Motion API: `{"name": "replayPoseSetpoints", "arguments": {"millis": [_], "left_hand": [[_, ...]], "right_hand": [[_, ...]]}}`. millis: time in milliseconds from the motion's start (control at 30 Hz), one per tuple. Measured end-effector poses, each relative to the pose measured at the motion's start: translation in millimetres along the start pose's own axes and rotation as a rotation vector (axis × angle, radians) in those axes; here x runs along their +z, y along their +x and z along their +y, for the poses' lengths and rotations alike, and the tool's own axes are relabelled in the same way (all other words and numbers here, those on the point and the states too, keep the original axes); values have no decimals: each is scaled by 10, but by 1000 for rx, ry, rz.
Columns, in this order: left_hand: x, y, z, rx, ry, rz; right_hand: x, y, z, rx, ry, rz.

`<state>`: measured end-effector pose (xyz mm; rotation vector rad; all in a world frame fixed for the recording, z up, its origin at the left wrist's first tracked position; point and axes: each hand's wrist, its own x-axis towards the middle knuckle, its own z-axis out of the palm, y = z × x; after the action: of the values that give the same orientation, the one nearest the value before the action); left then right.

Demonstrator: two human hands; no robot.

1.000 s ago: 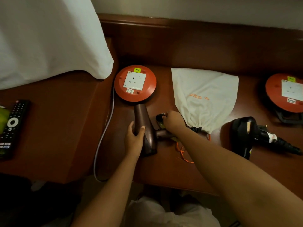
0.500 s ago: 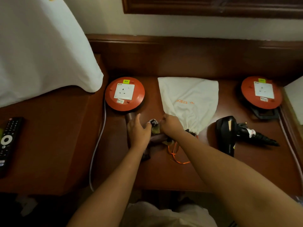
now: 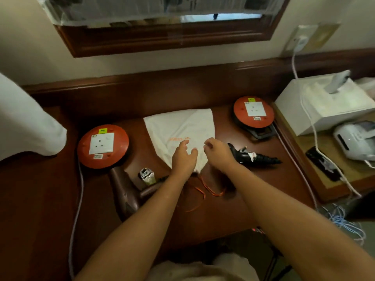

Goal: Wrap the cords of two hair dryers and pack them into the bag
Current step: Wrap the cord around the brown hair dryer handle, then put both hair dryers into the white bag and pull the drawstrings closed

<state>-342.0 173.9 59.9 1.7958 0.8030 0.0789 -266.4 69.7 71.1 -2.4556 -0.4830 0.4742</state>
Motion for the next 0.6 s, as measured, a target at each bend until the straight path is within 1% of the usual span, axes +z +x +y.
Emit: {"name": "replayPoseSetpoints", "arguments": {"millis": [100, 167, 233, 333, 467, 600], "left_hand": [[374, 30, 135, -61, 32, -83], [622, 55, 174, -96, 72, -117], [857, 87, 183, -133, 100, -134], [1170, 141, 161, -213, 101, -133], [1455, 185, 31, -270, 72, -130], [1615, 217, -97, -244, 23, -135]], "right_hand": [[-381, 38, 447, 70, 40, 58], [-586, 80, 805, 142, 67, 28], [-741, 146, 1168, 175, 49, -11], [-896, 286, 1651, 200, -28, -124], [-909, 470, 2061, 178, -178, -279], [-817, 563, 2208, 166, -220, -374]]}}
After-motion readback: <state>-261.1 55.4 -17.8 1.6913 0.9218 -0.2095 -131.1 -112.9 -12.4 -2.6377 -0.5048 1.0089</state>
